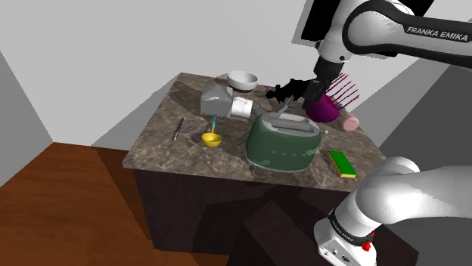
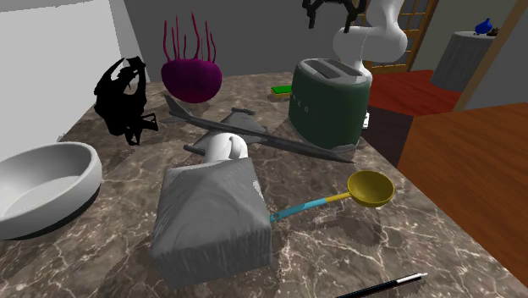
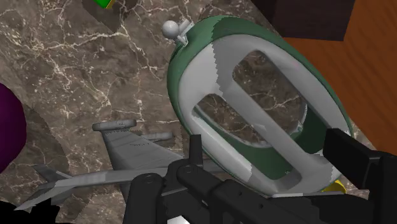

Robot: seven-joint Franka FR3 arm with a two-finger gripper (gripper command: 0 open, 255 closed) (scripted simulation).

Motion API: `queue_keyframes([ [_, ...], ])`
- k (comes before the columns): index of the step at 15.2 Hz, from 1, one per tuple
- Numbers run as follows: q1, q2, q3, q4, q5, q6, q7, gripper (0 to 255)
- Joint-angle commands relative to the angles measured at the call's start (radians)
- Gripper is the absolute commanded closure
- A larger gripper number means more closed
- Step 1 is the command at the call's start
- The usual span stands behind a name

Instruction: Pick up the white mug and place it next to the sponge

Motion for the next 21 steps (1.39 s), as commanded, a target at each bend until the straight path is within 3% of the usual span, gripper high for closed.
queue_keyframes([
  [1, 0.000, 0.000, 0.000, 0.000, 0.000, 0.000, 0.000, 0],
  [11, 0.035, 0.387, -0.043, 0.176, -0.026, 0.222, -0.130, 0],
  [21, 0.058, 0.776, -0.054, 0.473, -0.014, 0.324, -0.256, 0],
])
